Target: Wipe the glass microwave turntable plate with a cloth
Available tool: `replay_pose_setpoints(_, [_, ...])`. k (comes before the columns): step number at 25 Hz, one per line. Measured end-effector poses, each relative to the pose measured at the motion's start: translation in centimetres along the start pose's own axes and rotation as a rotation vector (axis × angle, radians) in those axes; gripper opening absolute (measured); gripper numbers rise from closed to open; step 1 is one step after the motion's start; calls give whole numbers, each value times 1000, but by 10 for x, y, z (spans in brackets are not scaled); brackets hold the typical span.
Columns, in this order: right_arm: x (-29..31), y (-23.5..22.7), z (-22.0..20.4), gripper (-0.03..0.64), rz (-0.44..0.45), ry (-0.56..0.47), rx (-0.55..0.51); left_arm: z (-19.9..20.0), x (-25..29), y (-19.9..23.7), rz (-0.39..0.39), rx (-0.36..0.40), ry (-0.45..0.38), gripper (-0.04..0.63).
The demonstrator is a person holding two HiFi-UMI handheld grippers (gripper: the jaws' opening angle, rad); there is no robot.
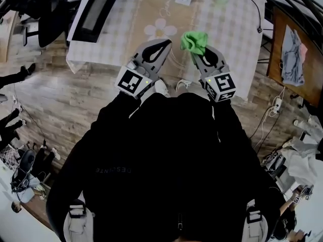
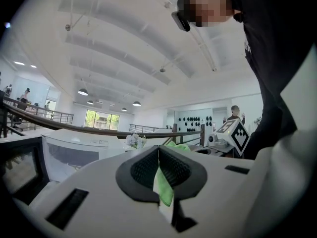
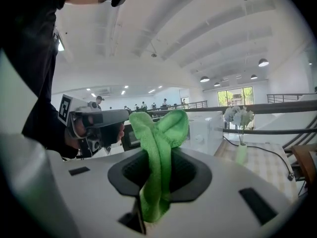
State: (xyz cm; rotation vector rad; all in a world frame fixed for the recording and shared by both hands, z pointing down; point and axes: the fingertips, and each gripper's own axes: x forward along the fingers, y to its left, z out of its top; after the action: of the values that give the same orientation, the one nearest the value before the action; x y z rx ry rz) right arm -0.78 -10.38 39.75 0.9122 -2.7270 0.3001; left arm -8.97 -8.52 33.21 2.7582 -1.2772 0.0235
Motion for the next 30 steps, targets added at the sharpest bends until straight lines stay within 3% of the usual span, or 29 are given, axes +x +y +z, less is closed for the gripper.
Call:
replay_pose_setpoints(8, [52,-23,-49,98,17,127,-66,-39,33,38,43,-25,14,20])
replay_pose_setpoints(21, [108,-58,-102,98,18,230,-152,-99,69,70,99,-29,104,21])
replay_pose_setpoints(30, [155,-79,-154,98,2,333,-125,-139,92,82,128,-68,149,21])
